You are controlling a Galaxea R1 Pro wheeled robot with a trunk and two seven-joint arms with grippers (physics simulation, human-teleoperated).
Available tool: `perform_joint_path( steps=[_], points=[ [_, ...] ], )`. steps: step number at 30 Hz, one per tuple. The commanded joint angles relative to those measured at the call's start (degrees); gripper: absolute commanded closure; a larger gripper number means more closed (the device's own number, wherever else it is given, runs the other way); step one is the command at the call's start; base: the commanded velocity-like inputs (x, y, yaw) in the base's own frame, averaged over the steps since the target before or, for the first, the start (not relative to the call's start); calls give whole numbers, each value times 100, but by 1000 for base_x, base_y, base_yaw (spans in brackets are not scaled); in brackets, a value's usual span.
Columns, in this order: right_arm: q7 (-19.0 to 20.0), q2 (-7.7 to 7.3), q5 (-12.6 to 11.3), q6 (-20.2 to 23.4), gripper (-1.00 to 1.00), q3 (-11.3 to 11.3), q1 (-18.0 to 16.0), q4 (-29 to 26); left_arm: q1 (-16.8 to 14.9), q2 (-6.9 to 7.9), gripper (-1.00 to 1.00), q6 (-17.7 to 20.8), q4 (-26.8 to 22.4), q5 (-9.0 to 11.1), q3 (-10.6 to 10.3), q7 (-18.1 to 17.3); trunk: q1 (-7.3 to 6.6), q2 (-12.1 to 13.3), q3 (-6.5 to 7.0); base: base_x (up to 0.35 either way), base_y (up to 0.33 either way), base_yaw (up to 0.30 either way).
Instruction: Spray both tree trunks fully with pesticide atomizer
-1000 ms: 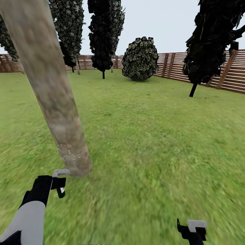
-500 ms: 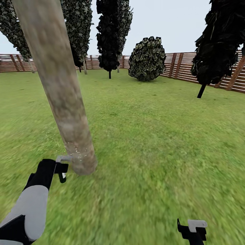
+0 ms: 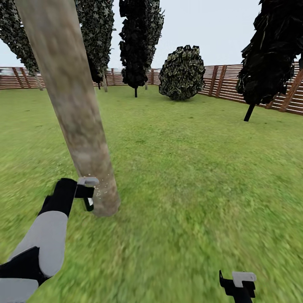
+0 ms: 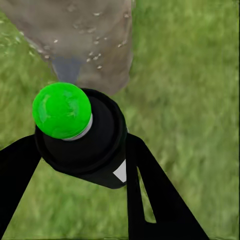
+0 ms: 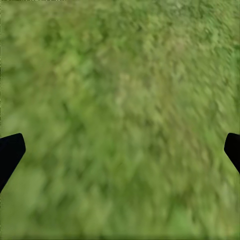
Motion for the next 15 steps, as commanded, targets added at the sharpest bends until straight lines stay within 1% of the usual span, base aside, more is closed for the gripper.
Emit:
perform_joint_path(
  steps=[1,2,3,5,7,9,15],
  points=[
    [-23,1,60,-15,-100,-41,-4,3,-34,-80,100,113,-10,-123,-55,-60,-1,-2,-5,0,0,70],
    [-23,1,60,-15,-100,-41,-4,2,-47,-102,100,170,-17,-122,-106,-62,-1,-2,-5,0,0,130],
    [-23,1,60,-15,-100,-41,-4,6,-68,-111,100,253,-130,-125,-200,-64,-1,-2,-5,0,0,236],
    [-23,1,60,-15,-100,-38,-4,6,-65,-99,100,276,-244,-128,-230,-65,-1,-2,-5,0,-8,261],
    [-23,1,60,-15,-100,-36,-4,8,-48,-96,100,279,-295,-134,-236,-65,-1,-2,-5,0,-120,267],
    [-23,1,60,-15,-100,-39,-4,8,-21,-100,100,280,-387,-140,-240,-52,-1,-2,-5,0,-239,80],
    [-23,-6,68,-15,-100,-40,-4,9,0,-105,100,272,-416,-151,-248,-24,-1,-2,-5,0,-265,10]
  ],
)
